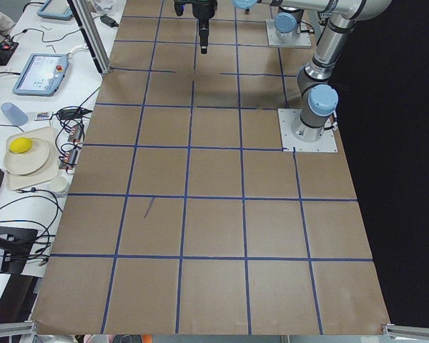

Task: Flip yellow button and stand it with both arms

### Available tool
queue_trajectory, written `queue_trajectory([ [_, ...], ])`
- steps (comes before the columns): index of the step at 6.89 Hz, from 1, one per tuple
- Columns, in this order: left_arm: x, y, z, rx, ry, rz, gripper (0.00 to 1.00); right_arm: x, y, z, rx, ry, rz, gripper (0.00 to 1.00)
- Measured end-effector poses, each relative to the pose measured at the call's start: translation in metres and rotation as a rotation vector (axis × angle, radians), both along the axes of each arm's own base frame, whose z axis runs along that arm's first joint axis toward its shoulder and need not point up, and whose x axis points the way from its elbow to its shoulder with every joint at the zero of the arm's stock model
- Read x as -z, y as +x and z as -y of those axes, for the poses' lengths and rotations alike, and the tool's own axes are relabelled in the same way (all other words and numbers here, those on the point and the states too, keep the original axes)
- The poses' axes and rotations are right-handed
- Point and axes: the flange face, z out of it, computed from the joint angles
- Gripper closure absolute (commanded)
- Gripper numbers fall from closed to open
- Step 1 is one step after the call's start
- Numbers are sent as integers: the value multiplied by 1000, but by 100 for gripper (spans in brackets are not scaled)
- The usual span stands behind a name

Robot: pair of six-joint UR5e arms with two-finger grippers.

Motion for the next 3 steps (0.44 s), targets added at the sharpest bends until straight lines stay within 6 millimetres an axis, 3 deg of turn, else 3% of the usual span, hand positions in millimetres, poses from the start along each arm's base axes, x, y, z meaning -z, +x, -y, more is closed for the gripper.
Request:
queue_trajectory([
  [3, 1, 0, 0, -1, 1, -1, 0, -44, 86, -14, -98, 14, -38, 0],
])
